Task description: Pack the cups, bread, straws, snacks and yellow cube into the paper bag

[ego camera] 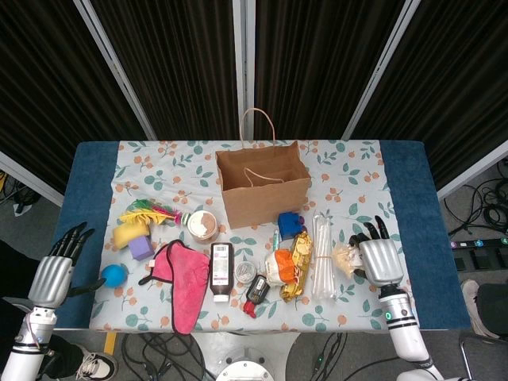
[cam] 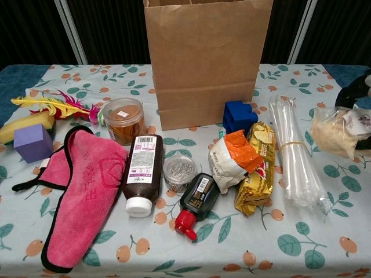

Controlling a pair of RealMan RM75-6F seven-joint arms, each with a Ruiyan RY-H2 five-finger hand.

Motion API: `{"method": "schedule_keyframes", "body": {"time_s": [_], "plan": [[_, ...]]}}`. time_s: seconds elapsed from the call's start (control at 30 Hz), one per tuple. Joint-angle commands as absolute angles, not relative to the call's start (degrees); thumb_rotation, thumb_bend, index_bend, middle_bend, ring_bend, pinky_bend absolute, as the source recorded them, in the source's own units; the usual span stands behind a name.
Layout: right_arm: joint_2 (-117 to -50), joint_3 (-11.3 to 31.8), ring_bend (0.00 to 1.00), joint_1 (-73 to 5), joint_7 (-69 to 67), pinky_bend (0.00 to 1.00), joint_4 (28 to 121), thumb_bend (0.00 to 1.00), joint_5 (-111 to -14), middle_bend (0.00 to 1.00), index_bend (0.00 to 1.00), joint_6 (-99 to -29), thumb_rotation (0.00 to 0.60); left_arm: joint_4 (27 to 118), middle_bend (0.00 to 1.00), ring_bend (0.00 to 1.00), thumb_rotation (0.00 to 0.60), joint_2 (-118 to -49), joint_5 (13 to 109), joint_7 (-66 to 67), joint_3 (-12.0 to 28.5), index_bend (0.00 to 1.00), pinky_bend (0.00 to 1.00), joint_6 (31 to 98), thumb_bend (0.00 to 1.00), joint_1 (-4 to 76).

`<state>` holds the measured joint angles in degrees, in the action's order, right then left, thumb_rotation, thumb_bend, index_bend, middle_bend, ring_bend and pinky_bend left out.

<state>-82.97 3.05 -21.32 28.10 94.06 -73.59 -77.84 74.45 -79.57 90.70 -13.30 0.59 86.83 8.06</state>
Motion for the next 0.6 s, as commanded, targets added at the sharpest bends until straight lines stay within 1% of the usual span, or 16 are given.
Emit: {"method": "schedule_keyframes", "body": {"time_s": [0.03,0.17,0.27,0.33,0.47,0.5,0.6], "plan": [[-77.5,4.9,0.17,-20.2,28.7,0.02,101.8,0.18,-77.9,0.56,0.53,-82.7,0.6,75.2,0.14,0.09,0.555,-79.3,91.1,-13.0,0.4,0.15,0.19,87.1,0.15,8.0],[-72.3,9.4,0.17,-21.2,30.5,0.03,109.7,0.18,-78.4,0.56,0.54,-84.5,0.6,76.1,0.14,0.09,0.555,-78.9,91.7,-12.7,0.2,0.15,0.19,87.4,0.15,8.1],[-69.7,13.9,0.17,-23.3,32.9,0.03,114.6,0.18,-77.6,0.56,0.54,-84.3,0.6,76.6,0.14,0.09,0.555,-78.7,91.9,-12.5,0.2,0.15,0.19,87.4,0.15,8.2],[-69.0,17.6,0.17,-25.7,35.2,0.04,117.1,0.19,-76.5,0.56,0.54,-83.7,0.6,76.8,0.14,0.09,0.556,-78.4,92.0,-12.4,0.3,0.15,0.19,87.4,0.15,8.3],[-70.0,25.5,0.17,-32.5,40.5,0.05,118.9,0.19,-71.0,0.56,0.54,-81.2,0.6,77.1,0.14,0.09,0.555,-78.0,91.8,-12.5,0.5,0.15,0.19,87.5,0.15,8.4],[-70.8,27.8,0.17,-35.1,42.4,0.05,118.3,0.19,-68.8,0.56,0.54,-80.3,0.6,77.2,0.14,0.09,0.555,-77.9,91.8,-12.5,0.6,0.15,0.19,87.4,0.15,8.4],[-74.2,32.3,0.17,-41.8,46.1,0.06,114.8,0.19,-63.1,0.56,0.54,-78.4,0.6,77.1,0.14,0.09,0.557,-77.7,91.4,-12.5,0.7,0.15,0.19,87.3,0.15,8.3]]}}
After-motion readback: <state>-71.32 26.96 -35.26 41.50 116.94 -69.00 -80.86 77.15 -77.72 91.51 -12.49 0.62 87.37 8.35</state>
